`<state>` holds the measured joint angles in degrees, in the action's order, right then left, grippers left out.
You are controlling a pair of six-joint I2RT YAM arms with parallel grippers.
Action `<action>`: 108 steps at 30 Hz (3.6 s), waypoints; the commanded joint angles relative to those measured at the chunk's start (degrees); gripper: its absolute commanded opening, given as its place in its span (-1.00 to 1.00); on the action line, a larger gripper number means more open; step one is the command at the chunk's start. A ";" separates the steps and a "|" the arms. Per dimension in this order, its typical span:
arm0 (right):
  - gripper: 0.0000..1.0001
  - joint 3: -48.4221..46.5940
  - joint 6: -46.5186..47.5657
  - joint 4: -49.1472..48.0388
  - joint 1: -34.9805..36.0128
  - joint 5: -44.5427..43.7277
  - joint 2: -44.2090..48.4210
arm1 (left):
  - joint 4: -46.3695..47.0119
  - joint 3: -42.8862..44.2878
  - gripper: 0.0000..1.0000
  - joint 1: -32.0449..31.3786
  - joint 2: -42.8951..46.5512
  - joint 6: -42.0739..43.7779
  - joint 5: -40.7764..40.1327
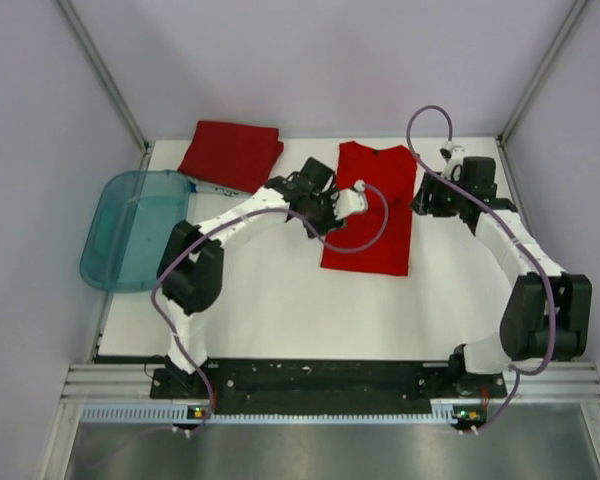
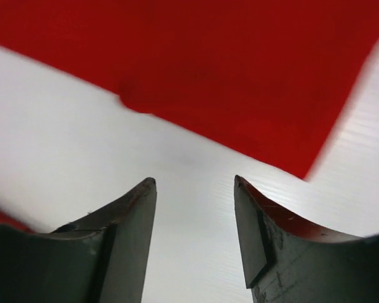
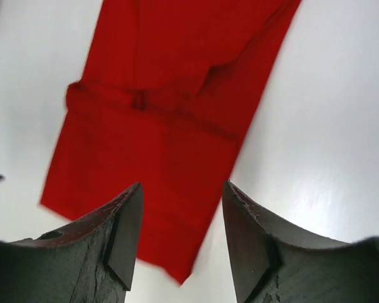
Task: Fold and stack the t-shirts
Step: Fold the folded rectangular tshirt in 1/3 of the way, then grab one side of the 2/3 rectangular tshirt with both arms, then fold the long partially folded tshirt into a neat square
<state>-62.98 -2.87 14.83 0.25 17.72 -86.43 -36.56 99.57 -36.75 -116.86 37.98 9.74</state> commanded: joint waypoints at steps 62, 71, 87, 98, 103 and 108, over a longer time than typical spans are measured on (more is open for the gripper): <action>0.16 38.19 68.70 7.41 35.87 -8.22 25.71 | 9.05 -37.17 -1.00 -12.20 19.04 3.59 14.52; -1.00 39.69 70.81 11.96 35.96 -8.58 29.83 | 6.94 -37.26 -1.00 -12.20 20.44 3.68 13.82; -1.00 16.95 62.57 47.83 43.43 3.37 47.93 | -21.43 -32.70 -1.00 -13.43 37.22 6.58 17.24; -1.00 3.30 56.84 50.04 43.87 6.03 47.15 | -33.77 -16.26 -1.00 -13.87 38.03 4.05 11.55; -1.00 4.70 54.38 45.04 36.52 4.51 43.90 | -27.79 -12.83 -1.00 -12.21 32.76 0.87 3.01; -1.00 6.73 50.43 36.86 24.37 6.28 40.04 | -25.24 -4.49 -1.00 -8.26 23.19 0.78 0.81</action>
<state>-57.41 52.23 58.57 30.68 24.32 -43.90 -64.47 88.77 -48.27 -87.26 39.88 16.32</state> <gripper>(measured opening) 0.006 0.012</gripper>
